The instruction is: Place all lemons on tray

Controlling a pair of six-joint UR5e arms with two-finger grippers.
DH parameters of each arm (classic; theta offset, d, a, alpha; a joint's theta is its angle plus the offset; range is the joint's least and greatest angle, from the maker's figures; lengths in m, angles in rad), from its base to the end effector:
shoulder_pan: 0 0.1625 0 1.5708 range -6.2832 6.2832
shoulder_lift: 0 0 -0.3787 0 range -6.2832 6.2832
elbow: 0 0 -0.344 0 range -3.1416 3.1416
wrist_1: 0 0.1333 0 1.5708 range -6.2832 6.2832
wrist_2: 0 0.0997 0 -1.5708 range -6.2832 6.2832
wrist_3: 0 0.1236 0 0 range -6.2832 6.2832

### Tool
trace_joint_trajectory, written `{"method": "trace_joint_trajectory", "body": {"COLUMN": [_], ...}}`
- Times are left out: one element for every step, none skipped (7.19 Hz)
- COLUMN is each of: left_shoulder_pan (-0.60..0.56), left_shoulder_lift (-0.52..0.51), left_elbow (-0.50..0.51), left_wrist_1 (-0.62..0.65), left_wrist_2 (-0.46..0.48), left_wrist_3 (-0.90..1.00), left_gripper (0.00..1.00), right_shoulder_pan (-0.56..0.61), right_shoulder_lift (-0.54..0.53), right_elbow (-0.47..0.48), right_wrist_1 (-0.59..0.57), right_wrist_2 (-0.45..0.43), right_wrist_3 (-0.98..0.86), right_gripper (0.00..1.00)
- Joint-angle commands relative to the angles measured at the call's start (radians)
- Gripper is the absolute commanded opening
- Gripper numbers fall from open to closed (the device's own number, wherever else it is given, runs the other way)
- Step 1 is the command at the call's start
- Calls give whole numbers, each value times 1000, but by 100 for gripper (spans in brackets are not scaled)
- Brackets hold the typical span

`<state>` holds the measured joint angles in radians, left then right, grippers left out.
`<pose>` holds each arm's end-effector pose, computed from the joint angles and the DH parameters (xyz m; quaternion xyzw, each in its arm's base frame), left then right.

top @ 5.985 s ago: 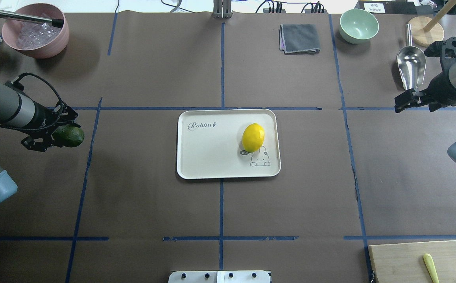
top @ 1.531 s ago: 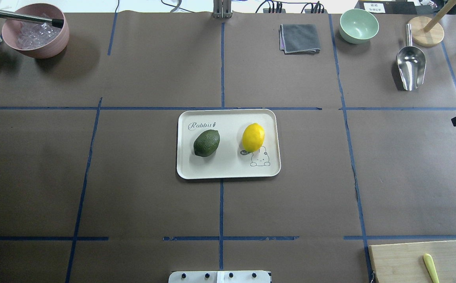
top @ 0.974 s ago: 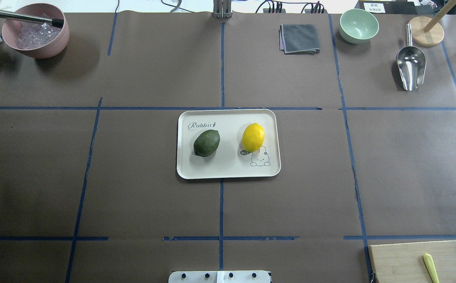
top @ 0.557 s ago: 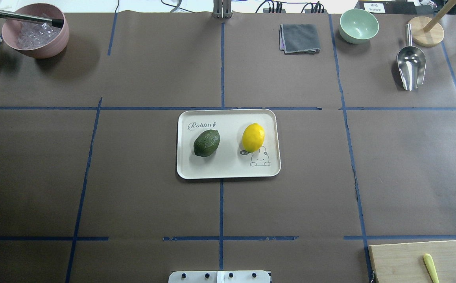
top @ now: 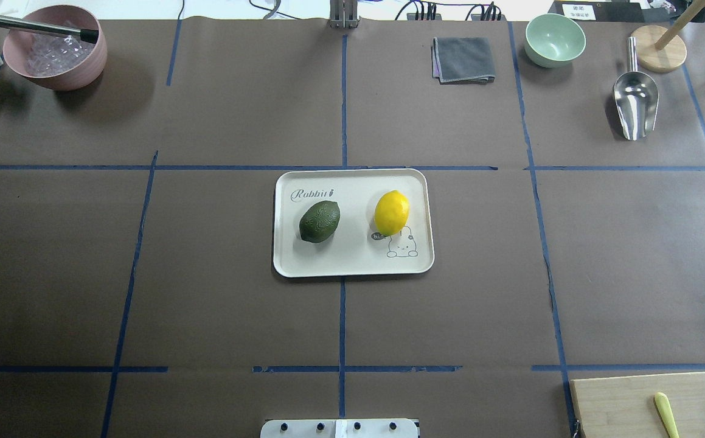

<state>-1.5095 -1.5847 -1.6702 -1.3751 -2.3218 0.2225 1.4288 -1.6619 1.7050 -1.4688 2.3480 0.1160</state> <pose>-0.0220 -0.4412 0.6005 -0.0087 0.3683 0.1165 0.9223 -0.0134 -0.4230 0.5976 0.0179 -0.3834 -0.0395 0.9226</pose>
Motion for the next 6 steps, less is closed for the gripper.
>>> {"method": "trace_joint_trajectory", "body": {"left_shoulder_pan": [0,0,0,0,0,0], "left_shoulder_lift": [3,2,-1,2,2,3], "left_elbow": [20,20,1,3,3,-2], "left_wrist_1": [-1,-1,-2,-12,-12,-15], "left_wrist_2": [-4,-2,1,-1,-1,-1], "left_wrist_3": [0,-15,-120,-121,-118,-117], "left_gripper": [100,100,100,100,100,100], "right_shoulder_pan": [30,32,39,45,62,65], "right_shoulder_lift": [2,4,8,27,39,36], "right_elbow": [7,8,5,5,7,18], "right_wrist_1": [-59,-103,-166,-221,-238,-239], "right_wrist_2": [5,5,-7,-16,-18,-6], "right_wrist_3": [-36,-70,-134,-189,-212,-213], "right_gripper": [100,100,100,100,100,100]}}
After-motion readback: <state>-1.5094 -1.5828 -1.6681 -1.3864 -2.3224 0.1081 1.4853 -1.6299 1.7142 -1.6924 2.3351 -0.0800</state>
